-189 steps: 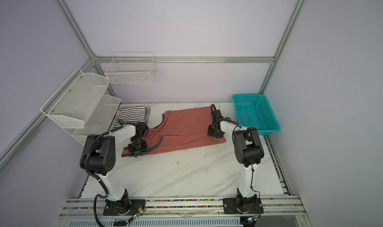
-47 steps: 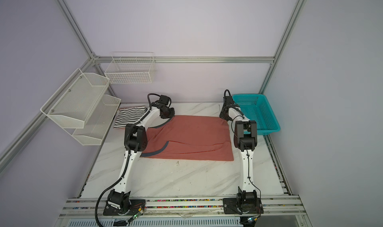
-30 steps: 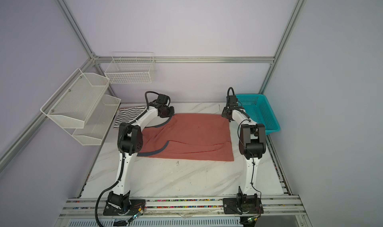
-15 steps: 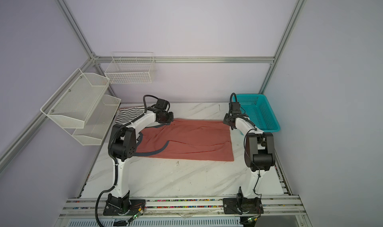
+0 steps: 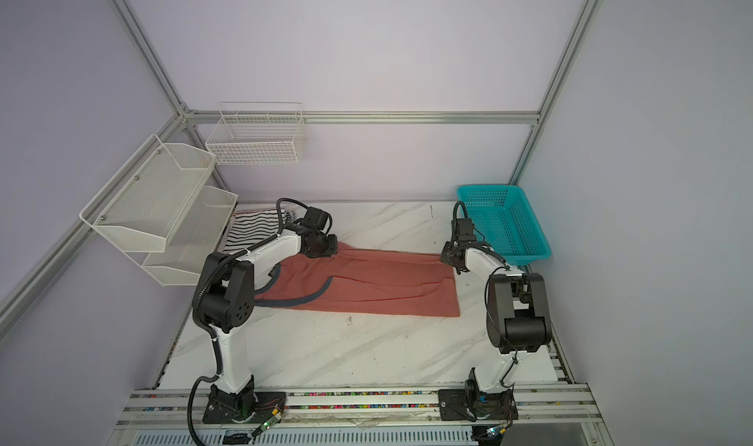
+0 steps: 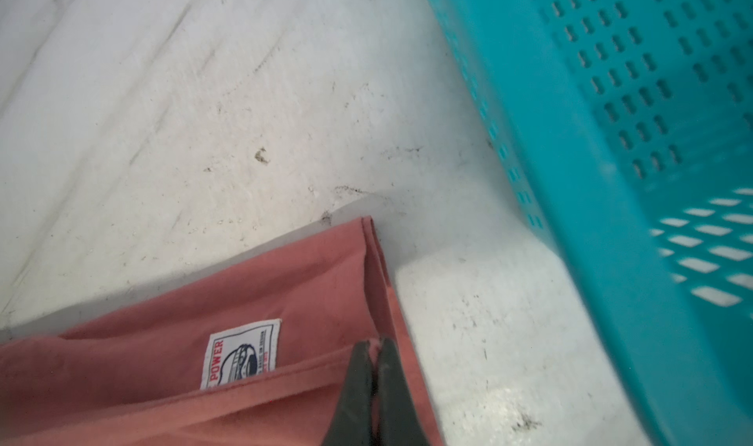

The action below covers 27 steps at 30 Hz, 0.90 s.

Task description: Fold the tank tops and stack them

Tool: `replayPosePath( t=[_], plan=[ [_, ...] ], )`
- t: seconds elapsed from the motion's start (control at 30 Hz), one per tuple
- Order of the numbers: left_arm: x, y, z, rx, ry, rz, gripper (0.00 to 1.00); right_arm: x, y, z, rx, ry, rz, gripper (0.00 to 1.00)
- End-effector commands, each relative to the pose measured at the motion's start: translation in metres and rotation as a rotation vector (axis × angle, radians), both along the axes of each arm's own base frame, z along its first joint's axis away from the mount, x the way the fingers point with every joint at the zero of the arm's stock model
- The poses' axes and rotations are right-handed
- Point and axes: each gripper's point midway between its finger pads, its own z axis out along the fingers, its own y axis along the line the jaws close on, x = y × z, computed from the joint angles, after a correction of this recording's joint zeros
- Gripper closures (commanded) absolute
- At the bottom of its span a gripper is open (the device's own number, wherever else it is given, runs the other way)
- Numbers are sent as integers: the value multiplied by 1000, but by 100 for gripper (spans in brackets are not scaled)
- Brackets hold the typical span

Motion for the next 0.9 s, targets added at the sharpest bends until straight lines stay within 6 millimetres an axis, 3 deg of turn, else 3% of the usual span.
replayPosePath(
  t=[0.0, 0.27, 0.47, 0.63, 0.73, 0.87],
  plan=[
    [-10, 3, 7, 7, -21, 21, 93, -8, -7, 7, -15, -18, -32, 100],
    [-38, 5, -4, 14, 24, 16, 88, -26, -6, -4, -2, 20, -34, 100],
    [-58, 8, 2, -5, 34, 16, 73, -41, -9, -4, -13, 54, -39, 81],
    [-70, 5, 19, -43, 15, 7, 67, -51, -12, 0, -22, 71, -51, 75],
    [-68, 7, 28, -37, -11, 17, 66, -52, -9, 4, -2, 57, -53, 70],
    [-49, 12, 39, 19, -38, 40, 65, -41, 6, 11, 79, 10, -33, 68]
  ],
)
